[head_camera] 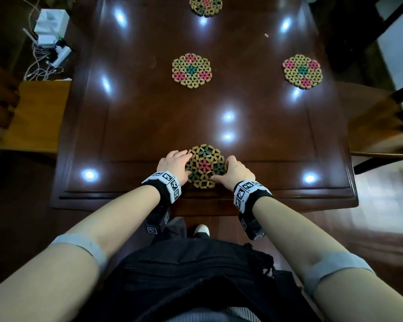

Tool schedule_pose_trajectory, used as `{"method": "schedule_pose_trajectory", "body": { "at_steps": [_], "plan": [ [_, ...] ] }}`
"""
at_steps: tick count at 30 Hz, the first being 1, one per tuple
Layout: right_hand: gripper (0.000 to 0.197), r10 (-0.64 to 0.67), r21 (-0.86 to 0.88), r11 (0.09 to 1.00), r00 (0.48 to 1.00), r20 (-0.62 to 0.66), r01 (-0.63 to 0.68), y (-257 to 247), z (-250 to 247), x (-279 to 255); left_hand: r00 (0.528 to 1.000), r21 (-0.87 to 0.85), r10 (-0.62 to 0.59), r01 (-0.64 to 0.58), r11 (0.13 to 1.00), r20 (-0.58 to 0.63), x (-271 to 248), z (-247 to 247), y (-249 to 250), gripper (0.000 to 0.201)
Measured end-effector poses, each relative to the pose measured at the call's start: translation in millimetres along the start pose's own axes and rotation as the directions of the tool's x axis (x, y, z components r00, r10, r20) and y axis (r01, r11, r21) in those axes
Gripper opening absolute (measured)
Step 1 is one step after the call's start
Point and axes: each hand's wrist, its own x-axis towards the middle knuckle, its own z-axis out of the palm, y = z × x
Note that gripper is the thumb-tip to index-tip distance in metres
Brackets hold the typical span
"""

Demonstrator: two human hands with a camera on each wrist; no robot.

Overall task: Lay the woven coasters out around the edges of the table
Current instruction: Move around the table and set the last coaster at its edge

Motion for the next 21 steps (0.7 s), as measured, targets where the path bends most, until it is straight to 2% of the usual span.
{"method": "schedule_pose_trajectory", "body": {
  "at_steps": [6,21],
  "plan": [
    [0.069,-0.013,-0.009,1.000,1.000,0.005,0.013,-0.2,1.5,-0.4,1.000,0.012,0.012,-0.012,1.000,0.026,-0.5,-1.5,0.5,0.062],
    [0.075,-0.024,-0.038,0.999,1.000,0.009,0.024,-0.1,0.0,-1.1,0.999,0.071,0.036,-0.036,0.997,0.001,0.3,0.8,0.4,0.061]
  ]
}}
